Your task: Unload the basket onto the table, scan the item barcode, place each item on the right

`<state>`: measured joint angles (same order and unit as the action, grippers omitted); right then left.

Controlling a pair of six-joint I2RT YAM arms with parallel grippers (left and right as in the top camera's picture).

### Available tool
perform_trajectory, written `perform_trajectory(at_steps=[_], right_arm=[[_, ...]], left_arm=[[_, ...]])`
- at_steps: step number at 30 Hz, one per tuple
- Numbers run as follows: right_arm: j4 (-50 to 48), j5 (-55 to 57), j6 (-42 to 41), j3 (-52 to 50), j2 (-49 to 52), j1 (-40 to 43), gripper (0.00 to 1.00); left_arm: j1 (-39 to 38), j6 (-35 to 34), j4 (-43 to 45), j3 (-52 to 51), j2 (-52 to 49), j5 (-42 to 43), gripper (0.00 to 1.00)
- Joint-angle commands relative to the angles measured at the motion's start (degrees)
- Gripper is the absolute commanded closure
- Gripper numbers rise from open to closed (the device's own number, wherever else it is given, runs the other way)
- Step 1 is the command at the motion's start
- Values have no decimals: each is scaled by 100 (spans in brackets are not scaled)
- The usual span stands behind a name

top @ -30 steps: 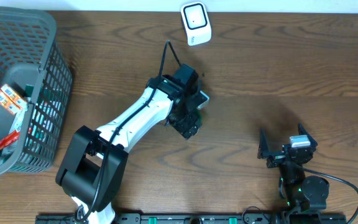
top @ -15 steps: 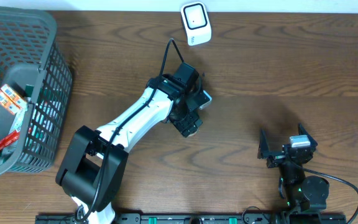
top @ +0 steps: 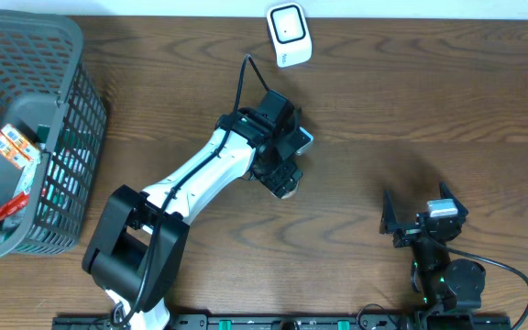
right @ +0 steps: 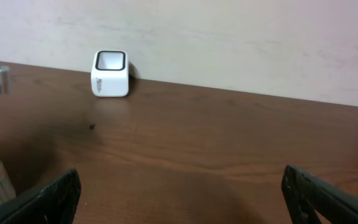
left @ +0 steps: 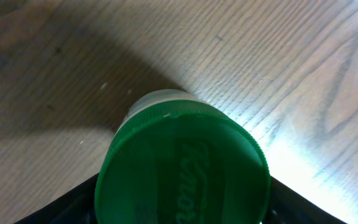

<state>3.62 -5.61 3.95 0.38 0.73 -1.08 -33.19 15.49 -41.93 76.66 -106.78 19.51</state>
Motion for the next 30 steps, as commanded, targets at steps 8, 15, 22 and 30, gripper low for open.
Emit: perform_trajectory(at_steps=[8, 15, 22, 30], right_arm=[[15, -28, -68, -7, -9, -61, 1], [15, -28, -68, -7, -9, -61, 1], [15, -28, -68, -7, -9, -61, 1], [15, -31, -68, -7, -9, -61, 1]], left_arm=[[2, -2262, -22, -15, -4, 208, 35], [-94, -4492, -101, -15, -4, 232, 30], [-111, -3908, -98, 7, 28, 188, 2], [-118, -1698, 170, 223, 223, -564, 1]])
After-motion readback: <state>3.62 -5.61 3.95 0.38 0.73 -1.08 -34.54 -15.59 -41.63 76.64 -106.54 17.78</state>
